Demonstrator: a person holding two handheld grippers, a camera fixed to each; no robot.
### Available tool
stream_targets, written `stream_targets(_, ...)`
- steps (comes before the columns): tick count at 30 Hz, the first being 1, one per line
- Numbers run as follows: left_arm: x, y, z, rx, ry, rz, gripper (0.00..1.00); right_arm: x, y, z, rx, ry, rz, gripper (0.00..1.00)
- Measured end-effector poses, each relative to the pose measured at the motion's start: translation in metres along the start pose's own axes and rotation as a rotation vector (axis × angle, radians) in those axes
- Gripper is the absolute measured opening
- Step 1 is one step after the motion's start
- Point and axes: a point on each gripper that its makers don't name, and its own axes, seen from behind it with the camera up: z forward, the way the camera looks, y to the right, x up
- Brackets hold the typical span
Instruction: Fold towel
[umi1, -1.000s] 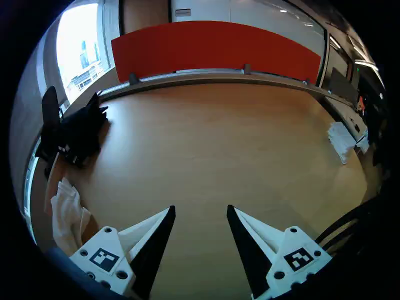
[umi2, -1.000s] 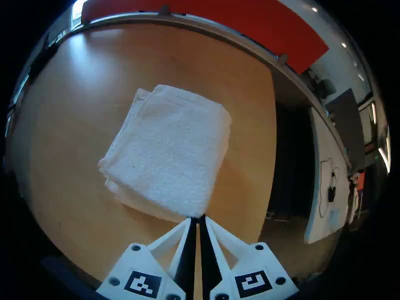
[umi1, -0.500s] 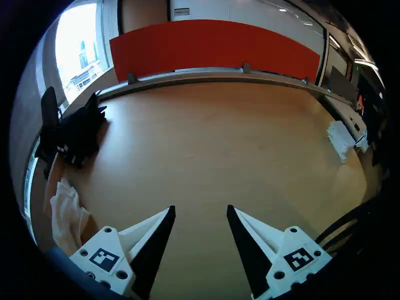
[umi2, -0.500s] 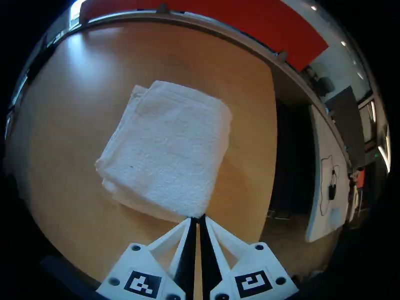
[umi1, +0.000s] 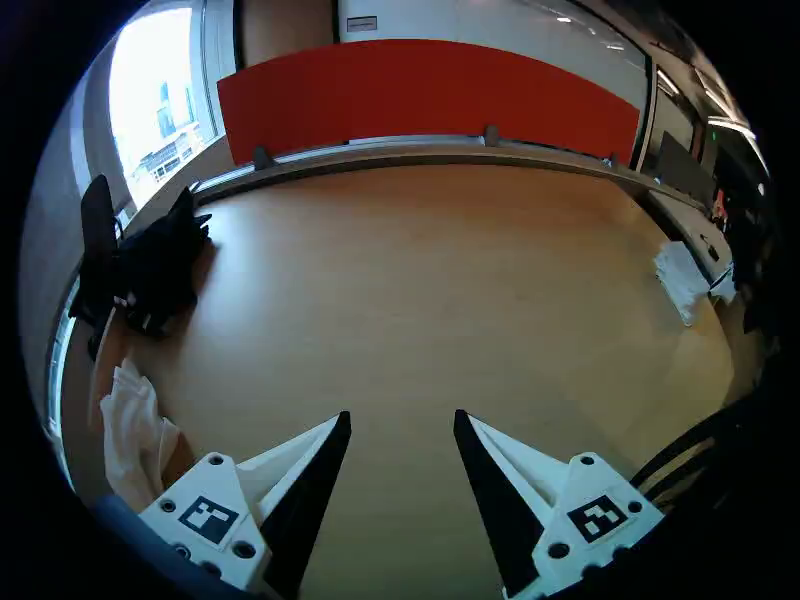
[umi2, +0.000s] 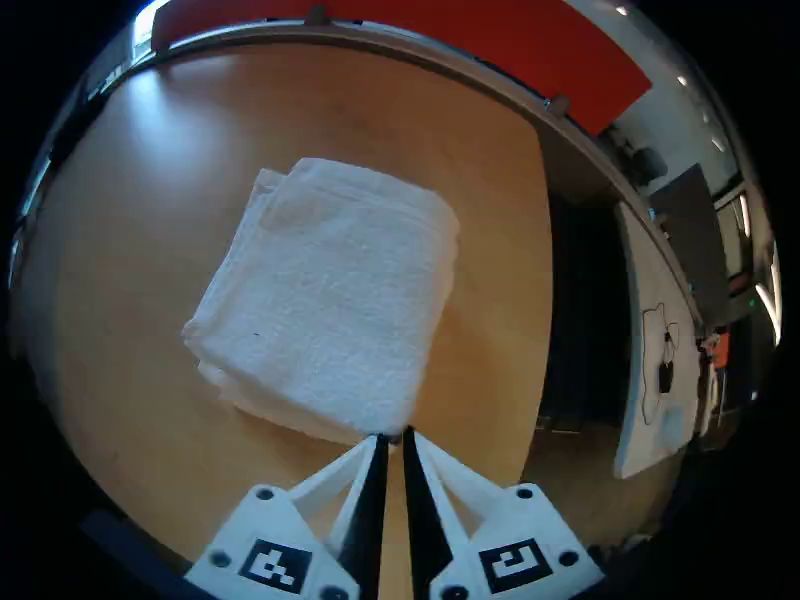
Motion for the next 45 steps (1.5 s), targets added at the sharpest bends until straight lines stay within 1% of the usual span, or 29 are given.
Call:
stream_targets(4,0.000,-0.001,0.000,0.001,0.001,-0.002,0.75,-0.001,0.004,0.000,-0.021,-0.005,0.003,0.70)
stream_targets(5,0.000,-0.001,0.000,0.001,0.001,-0.002,0.75,-0.001,0.006,0.000,-0.028,-0.006,0.003,0.75)
stream_targets(6,0.000,-0.001,0.000,0.002,0.001,-0.002,0.75,-0.001,0.006,0.000,-0.029,-0.006,0.003,0.75)
stream_targets(7,0.000,-0.001,0.000,0.002,0.001,-0.002,0.76,-0.001,0.006,0.000,-0.028,-0.006,0.003,0.78)
stream_targets(8,0.000,-0.001,0.000,0.002,0.001,-0.002,0.76,-0.001,0.005,0.000,-0.026,-0.006,0.003,0.82)
stream_targets(9,0.000,-0.001,0.000,0.002,0.001,-0.002,0.76,-0.001,0.005,0.000,-0.026,-0.005,0.003,0.85)
stream_targets(12,0.001,0.000,0.000,0.001,0.002,-0.002,0.76,0.000,0.004,-0.001,-0.024,-0.001,0.006,0.86)
stream_targets(14,0.001,0.000,-0.001,0.001,0.003,-0.002,0.76,0.000,0.003,-0.002,-0.025,0.003,0.006,0.89)
stream_targets(16,0.002,0.000,-0.001,0.000,0.005,-0.003,0.76,0.001,0.002,-0.003,-0.025,0.007,0.006,0.99)
stream_targets(17,0.003,0.000,-0.001,0.000,0.006,-0.003,0.75,0.002,0.001,-0.003,-0.026,0.009,0.006,1.00)
stream_targets(26,0.005,0.001,-0.003,-0.004,0.013,-0.004,0.76,0.007,-0.004,-0.009,-0.022,0.028,0.019,1.00)
stream_targets(32,0.005,0.000,-0.006,-0.005,0.020,-0.003,0.75,0.010,-0.010,-0.014,-0.012,0.047,0.051,1.00)
stream_targets(35,0.005,-0.001,-0.007,-0.005,0.022,-0.004,0.75,0.012,-0.013,-0.017,-0.004,0.058,0.089,1.00)
stream_targets(41,0.007,-0.003,-0.009,-0.007,0.028,-0.004,0.75,0.015,-0.018,-0.020,0.022,0.079,0.206,1.00)
stream_targets(45,0.008,-0.003,-0.010,-0.009,0.032,-0.003,0.75,0.018,-0.021,-0.022,0.036,0.089,0.267,1.00)
